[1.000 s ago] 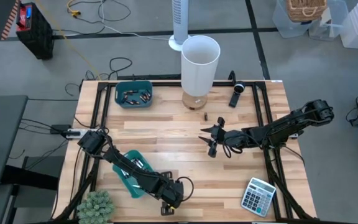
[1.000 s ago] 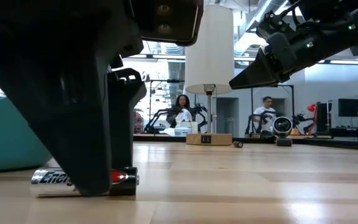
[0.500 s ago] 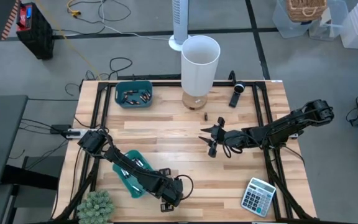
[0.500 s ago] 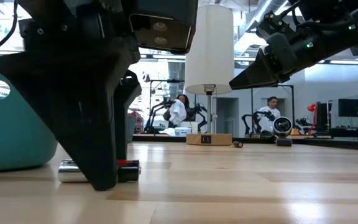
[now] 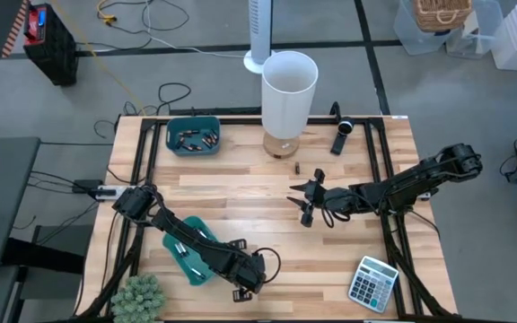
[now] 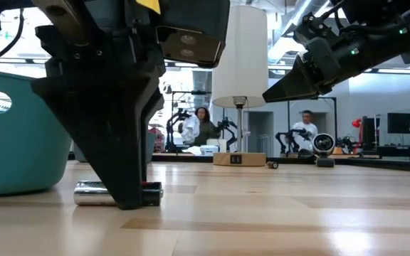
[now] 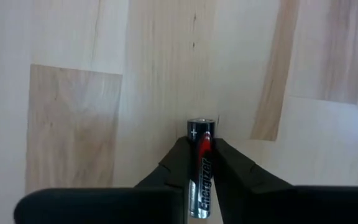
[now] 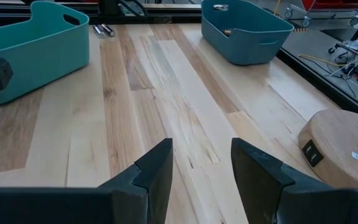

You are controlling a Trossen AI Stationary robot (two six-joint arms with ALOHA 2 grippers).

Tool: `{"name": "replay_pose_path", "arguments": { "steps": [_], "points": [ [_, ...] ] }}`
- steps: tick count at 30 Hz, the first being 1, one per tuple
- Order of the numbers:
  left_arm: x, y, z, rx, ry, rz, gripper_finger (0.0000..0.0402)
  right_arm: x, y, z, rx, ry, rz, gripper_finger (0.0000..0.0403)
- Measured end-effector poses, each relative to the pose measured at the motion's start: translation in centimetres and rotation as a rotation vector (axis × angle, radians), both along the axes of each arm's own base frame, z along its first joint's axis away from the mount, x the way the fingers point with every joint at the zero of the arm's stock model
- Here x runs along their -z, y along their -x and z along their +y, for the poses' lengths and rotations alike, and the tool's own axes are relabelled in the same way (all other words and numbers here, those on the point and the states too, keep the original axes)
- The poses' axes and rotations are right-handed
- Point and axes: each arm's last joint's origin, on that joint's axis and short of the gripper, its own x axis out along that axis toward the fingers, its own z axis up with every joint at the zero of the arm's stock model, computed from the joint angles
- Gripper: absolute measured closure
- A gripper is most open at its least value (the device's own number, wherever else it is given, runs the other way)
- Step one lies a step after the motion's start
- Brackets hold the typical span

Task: Sort batteries
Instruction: Put the silver battery into the green bin

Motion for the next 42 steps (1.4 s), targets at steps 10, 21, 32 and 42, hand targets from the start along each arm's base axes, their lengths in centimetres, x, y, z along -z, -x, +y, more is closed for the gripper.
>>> {"name": "replay_pose_path", "arguments": {
  "steps": [10, 21, 32, 42],
  "points": [
    [-1.5, -0.5, 0.2, 0.029, -0.083, -0.136, 0.0362, 0.0, 0.0, 0.0, 0.0, 0.001, 0.0, 0.0225],
    [-7.3, -0.2, 0.8, 0.033, -0.157, -0.367, 0.0362, 0.0, 0.0, 0.0, -0.001, 0.001, 0.002, 0.0225],
    [-14.6, 7.8, 2.4, -0.262, -0.125, -0.227, 0.0362, 0.1, 0.0, 0.0, 0.0, 0.002, 0.007, 0.0225],
    [-13.6, 13.2, 0.8, -0.42, -0.145, 0.159, 0.0362, 0.1, 0.0, 0.0, 0.0, 0.001, 0.007, 0.0225]
  ]
}}
